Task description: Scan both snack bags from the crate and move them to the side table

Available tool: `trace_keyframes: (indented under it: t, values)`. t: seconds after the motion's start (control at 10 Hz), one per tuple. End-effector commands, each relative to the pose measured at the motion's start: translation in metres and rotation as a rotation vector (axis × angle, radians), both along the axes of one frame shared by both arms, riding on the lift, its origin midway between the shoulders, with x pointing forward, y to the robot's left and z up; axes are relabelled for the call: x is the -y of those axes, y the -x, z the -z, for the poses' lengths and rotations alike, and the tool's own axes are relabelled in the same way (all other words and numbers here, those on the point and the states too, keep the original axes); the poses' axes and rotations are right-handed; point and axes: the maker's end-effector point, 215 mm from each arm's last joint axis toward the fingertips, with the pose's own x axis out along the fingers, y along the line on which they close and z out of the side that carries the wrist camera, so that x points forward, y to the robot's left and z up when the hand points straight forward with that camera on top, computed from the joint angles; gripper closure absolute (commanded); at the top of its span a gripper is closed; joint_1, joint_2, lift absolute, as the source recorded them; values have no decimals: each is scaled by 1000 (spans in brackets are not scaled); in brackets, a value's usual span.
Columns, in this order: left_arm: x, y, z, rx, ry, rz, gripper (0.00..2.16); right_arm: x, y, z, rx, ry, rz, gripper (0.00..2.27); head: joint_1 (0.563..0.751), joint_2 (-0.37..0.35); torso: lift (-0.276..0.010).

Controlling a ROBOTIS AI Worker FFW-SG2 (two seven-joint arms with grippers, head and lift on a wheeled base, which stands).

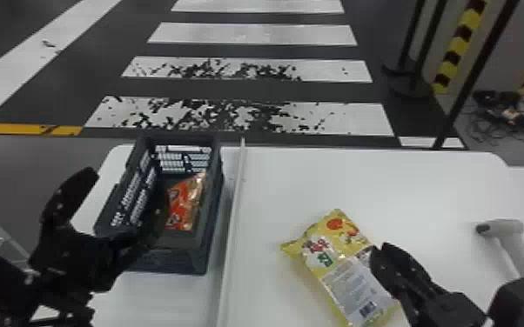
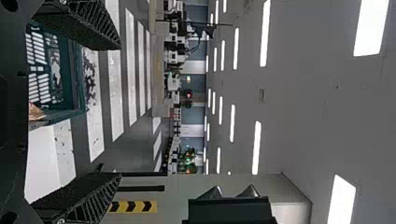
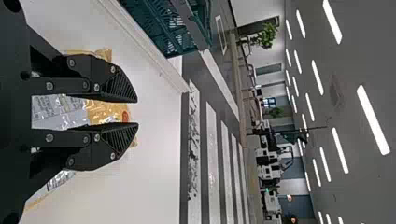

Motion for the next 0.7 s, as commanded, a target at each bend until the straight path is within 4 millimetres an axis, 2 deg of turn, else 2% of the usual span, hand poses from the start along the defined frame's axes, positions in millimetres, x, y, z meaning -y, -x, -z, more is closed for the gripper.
trace_keyframes:
  t: [0.0,0.1,0.3,0.4,0.6]
  values:
    - [-12,6,10,-32,12,-8,29,-20,8,17,-57,19,-52,1936,695,80,-95]
    - [-17,5,20,-73,29,-2,29,-36,19,36,-127,24,-103,2017,695,111,-95]
    - [-20,3,35,-141,41,-4,29,-66,37,60,-205,54,-189,2017,695,162,-95]
    - [-19,3,41,-164,41,-1,29,-79,42,63,-220,49,-219,2017,695,194,-95]
    - [-17,2,39,-163,44,0,29,-105,52,65,-242,51,-275,2017,695,241,-95]
